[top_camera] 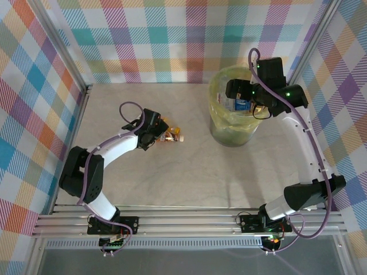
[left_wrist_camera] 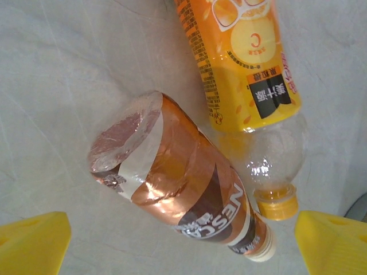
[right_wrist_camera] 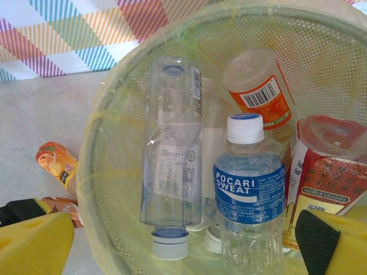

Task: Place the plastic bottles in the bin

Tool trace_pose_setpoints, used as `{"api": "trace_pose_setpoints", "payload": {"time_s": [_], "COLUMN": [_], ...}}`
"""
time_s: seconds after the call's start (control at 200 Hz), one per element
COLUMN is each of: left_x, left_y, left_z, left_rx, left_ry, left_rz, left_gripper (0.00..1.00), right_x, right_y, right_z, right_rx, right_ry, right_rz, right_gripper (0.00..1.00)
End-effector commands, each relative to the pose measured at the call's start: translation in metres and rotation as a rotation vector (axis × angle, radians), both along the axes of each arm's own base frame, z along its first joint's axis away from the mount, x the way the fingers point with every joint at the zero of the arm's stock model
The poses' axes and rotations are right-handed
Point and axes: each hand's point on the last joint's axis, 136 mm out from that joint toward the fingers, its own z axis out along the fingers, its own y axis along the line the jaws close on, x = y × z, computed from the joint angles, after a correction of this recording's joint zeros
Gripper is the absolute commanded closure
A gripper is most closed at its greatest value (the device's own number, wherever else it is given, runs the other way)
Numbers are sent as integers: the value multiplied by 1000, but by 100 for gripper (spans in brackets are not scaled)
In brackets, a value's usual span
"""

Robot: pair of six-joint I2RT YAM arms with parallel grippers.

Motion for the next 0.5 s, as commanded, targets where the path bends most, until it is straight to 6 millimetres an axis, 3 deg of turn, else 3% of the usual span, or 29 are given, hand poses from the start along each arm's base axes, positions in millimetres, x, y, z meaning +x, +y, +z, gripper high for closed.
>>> {"api": "trace_pose_setpoints", "payload": {"time_s": [0.0, 0.495], "left_x": [13, 7], "left_y": [3, 7], "left_z": [-1, -41], "left_rx": [-30, -15], "left_ry": [-2, 95], "left_rz": [79, 133], "left_gripper": [0, 4], "right_x": [-1, 7], "right_y": [4, 10], "right_z": [12, 0], "right_rx": [34, 45], "right_ry": [-47, -22], "right_rz": [11, 22], "right_gripper": [0, 0]}}
